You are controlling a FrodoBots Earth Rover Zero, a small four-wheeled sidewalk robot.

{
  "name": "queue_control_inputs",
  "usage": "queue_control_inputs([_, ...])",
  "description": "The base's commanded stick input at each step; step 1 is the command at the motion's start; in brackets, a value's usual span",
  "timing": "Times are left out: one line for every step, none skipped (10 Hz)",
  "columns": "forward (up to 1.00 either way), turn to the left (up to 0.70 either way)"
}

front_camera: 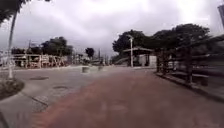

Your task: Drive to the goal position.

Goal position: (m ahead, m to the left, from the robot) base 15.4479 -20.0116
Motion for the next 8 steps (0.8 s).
queue_control_inputs([0.85, -0.05])
queue_control_inputs([0.85, -0.18])
queue_control_inputs([0.85, -0.3])
queue_control_inputs([0.85, -0.07])
queue_control_inputs([0.85, 0.0])
queue_control_inputs([0.85, 0.0])
queue_control_inputs([0.85, 0.0])
queue_control_inputs([0.85, -0.05])
